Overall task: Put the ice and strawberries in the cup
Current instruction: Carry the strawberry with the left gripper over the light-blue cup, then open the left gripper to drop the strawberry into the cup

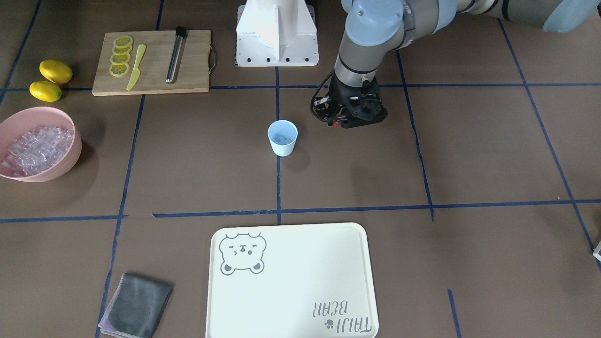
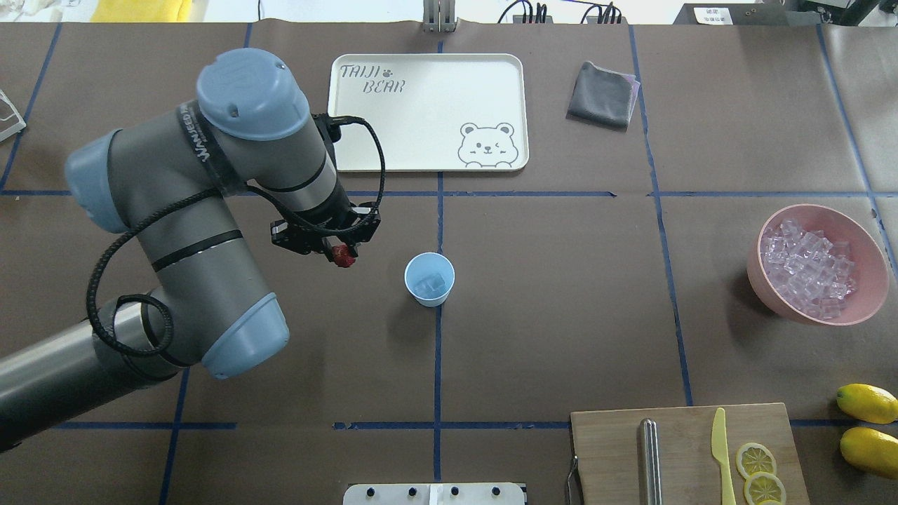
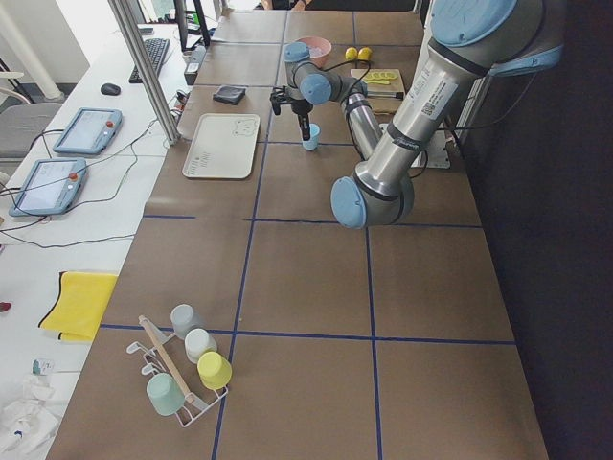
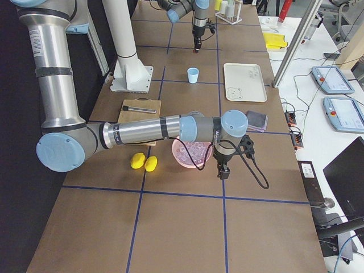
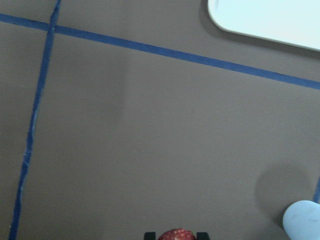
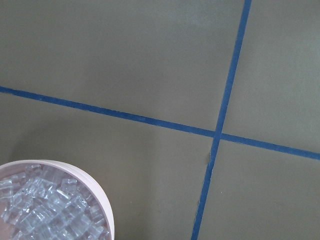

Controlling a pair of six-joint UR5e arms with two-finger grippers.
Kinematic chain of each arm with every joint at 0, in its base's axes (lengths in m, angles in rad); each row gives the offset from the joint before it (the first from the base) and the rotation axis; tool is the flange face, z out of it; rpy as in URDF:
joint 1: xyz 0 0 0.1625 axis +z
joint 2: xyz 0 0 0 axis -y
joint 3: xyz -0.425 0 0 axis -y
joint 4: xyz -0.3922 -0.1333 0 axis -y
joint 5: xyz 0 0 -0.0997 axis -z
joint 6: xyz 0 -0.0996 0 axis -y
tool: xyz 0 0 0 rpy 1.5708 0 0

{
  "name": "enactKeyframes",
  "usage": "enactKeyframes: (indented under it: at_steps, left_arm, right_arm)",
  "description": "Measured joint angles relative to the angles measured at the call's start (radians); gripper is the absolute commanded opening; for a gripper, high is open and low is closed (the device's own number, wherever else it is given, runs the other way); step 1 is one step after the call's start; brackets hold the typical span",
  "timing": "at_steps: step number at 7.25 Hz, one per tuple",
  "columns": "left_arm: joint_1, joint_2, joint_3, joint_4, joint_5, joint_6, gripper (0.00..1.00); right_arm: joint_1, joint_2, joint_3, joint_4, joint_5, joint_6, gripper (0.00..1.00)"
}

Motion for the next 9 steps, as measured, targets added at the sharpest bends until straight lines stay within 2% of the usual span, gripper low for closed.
enactKeyframes:
  at_steps: [7, 9]
  left_arm:
    - [0.089, -0.181, 0.207, -0.037, 0.064, -0.070, 0.03]
    - [0.098, -0.194, 0.233, -0.057, 0.074, -0.075, 0.09]
  right_arm:
    - [0.032, -0.024, 0.000, 0.003, 0.037, 0.002, 1.00]
    - [0.033, -0.024, 0.000, 0.003, 0.038, 0.002, 1.00]
